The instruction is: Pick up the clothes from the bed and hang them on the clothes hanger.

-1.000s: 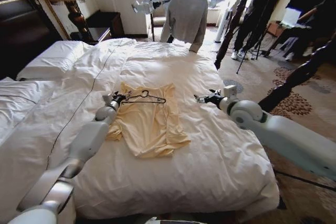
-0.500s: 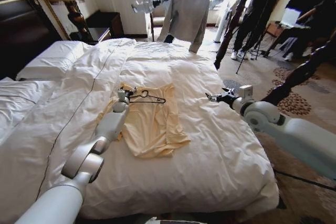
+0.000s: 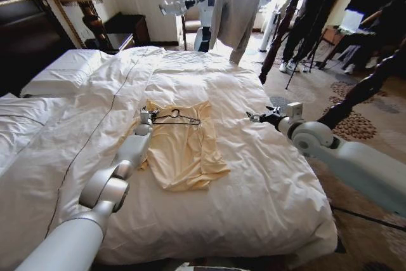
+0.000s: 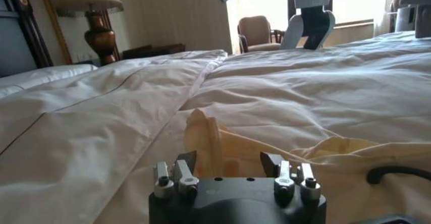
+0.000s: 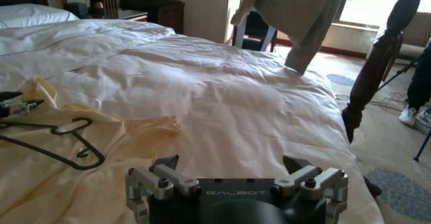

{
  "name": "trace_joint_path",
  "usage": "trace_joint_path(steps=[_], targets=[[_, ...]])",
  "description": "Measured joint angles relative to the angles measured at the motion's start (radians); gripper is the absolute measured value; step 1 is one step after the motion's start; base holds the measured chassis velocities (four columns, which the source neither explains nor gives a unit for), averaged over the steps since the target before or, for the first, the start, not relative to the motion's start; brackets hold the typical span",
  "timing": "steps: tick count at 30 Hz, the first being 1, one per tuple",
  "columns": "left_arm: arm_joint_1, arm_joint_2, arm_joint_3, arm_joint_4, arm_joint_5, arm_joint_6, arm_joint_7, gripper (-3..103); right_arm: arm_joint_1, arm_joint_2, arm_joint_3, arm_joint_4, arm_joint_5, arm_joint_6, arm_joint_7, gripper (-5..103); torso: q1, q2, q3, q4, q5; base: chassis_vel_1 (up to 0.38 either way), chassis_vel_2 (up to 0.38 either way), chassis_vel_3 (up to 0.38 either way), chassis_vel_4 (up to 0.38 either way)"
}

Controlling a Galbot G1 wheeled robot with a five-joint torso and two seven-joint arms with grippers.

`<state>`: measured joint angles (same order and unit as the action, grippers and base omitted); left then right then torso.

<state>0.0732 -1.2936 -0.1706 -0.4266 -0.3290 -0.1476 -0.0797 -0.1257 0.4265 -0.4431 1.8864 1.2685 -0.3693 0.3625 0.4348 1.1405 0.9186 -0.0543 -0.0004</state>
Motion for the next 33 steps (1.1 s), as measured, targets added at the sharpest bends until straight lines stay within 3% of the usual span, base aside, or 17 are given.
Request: trace_joint_path(steps=[4, 6, 13, 19, 22, 28, 32, 33], targets=[[-0.023, -0.017, -0.052, 0.04, 0.068, -0.001, -0.002, 47, 0.003, -0.018, 0.003, 0.014, 0.027, 0.007, 0.0, 100, 0.0, 0.0, 0.0, -0.0002, 0.0003, 0.0, 0.0, 0.0, 0.0], [-0.026, -0.02, -0.062, 0.049, 0.08, -0.001, -0.002, 47, 0.005, -0.022, 0.003, 0.018, 0.034, 0.009, 0.0, 100, 0.0, 0.0, 0.0, -0.0002, 0.0002, 0.0, 0.0, 0.0, 0.0], [-0.039, -0.039, -0.138, 0.085, 0.166, -0.003, 0.004, 15, 0.02, -0.042, 0.001, 0.036, 0.062, 0.018, -0.001, 100, 0.0, 0.0, 0.0, 0.0, -0.0001, 0.0, 0.0, 0.0, 0.0], [-0.043, -0.045, -0.166, 0.095, 0.188, -0.009, 0.008, 2, 0.028, -0.052, -0.001, 0.042, 0.068, 0.022, 0.0, 100, 0.0, 0.0, 0.0, -0.0001, 0.0, 0.0, 0.0, 0.0, 0.0], [-0.031, -0.042, -0.19, 0.075, 0.223, -0.011, 0.007, 0, 0.032, -0.056, -0.001, 0.039, 0.069, 0.022, -0.001, 100, 0.0, 0.0, 0.0, -0.0002, 0.0001, 0.0, 0.0, 0.0, 0.0], [-0.013, -0.036, -0.19, 0.027, 0.215, 0.024, -0.015, -3, 0.026, -0.046, -0.001, 0.034, 0.065, 0.023, -0.001, 100, 0.0, 0.0, 0.0, 0.0002, 0.0, 0.0, 0.0, 0.0, 0.0], [-0.047, -0.05, -0.191, 0.049, 0.197, 0.046, -0.036, 18, 0.015, -0.044, 0.002, 0.034, 0.057, 0.026, -0.001, 100, 0.0, 0.0, 0.0, 0.0, 0.0004, 0.0, 0.0, 0.0, 0.0], [-0.047, -0.05, -0.191, 0.049, 0.197, 0.046, -0.036, 18, 0.015, -0.044, 0.002, 0.034, 0.057, 0.026, -0.001, 100, 0.0, 0.0, 0.0, 0.0, 0.0004, 0.0, 0.0, 0.0, 0.0]])
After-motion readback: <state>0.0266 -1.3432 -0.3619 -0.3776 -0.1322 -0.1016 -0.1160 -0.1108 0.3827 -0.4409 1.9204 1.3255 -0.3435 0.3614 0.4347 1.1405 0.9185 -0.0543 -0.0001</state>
